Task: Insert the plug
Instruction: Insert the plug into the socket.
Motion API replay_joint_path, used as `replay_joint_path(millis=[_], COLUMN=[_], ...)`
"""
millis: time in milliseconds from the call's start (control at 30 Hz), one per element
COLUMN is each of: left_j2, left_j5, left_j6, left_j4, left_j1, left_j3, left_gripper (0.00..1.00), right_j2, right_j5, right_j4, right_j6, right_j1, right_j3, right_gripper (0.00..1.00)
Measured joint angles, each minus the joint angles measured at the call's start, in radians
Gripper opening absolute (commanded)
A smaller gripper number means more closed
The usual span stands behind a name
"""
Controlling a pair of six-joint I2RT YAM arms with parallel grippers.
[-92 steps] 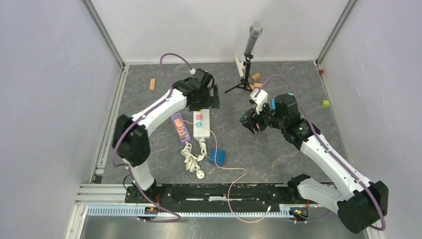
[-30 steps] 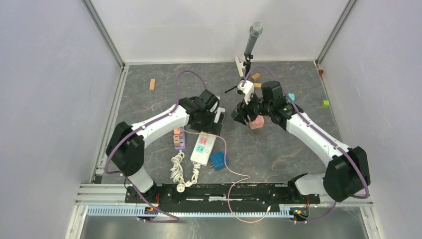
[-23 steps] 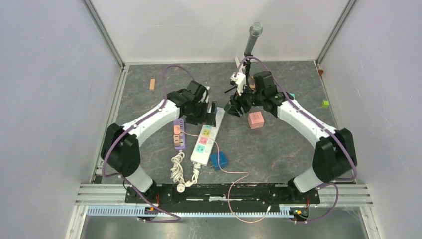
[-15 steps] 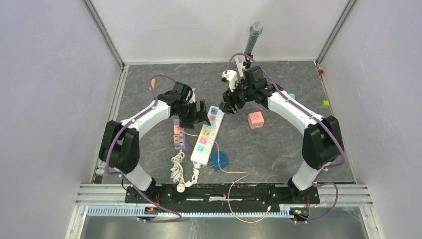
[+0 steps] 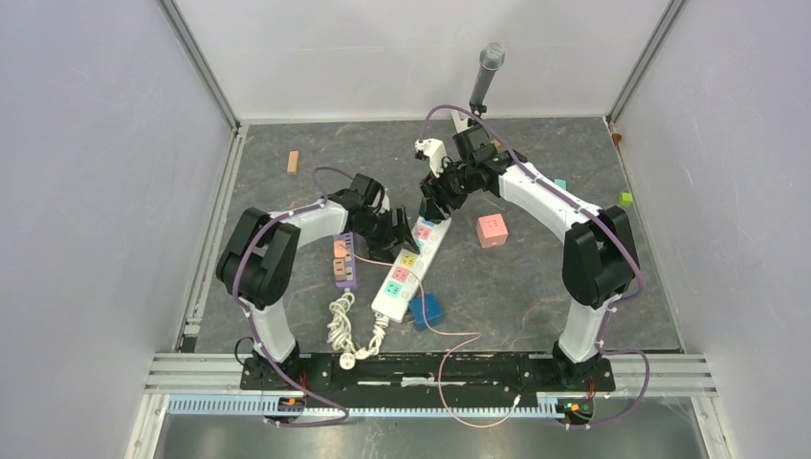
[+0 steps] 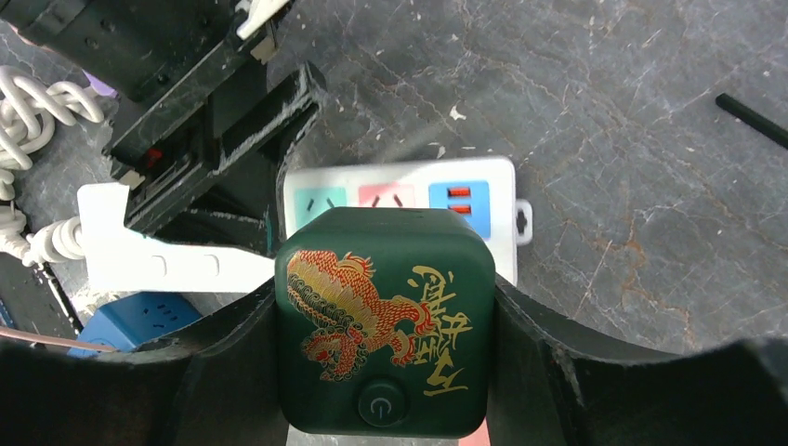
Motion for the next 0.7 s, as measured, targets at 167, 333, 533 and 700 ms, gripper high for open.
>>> replay_joint_path(millis=[167,333,533,700], left_j2=[-0.035,-0.113,-0.249,-0.385], left_j5=[0.003,-0.037,-0.166,-0.241], left_j6=[-0.047,-0.048,0.013,0.072], left_j4=[0.063,0.033,-0.074,-0.107], left_j1=[-0.032,-0.023,0.002,0.033], left_j3=[-0.05,-0.051,0.035,0.076], left_gripper=[0.88,0.96,1.0,1.0], right_j2=[0.013,0.026,0.058,0.073], right_j5=[0.0,-0.001,-0.002,-0.001], right_j4=[-0.035,-0.06,-0.09,-0.091], right_j6=[-0.01,-0.018,-0.025,-0.025], right_j1=[0.005,0.011,0.016,0.025], right_j3=[0.004,0.006,0.026,0.028], right_gripper=[0.0,0.0,0.0,0.0])
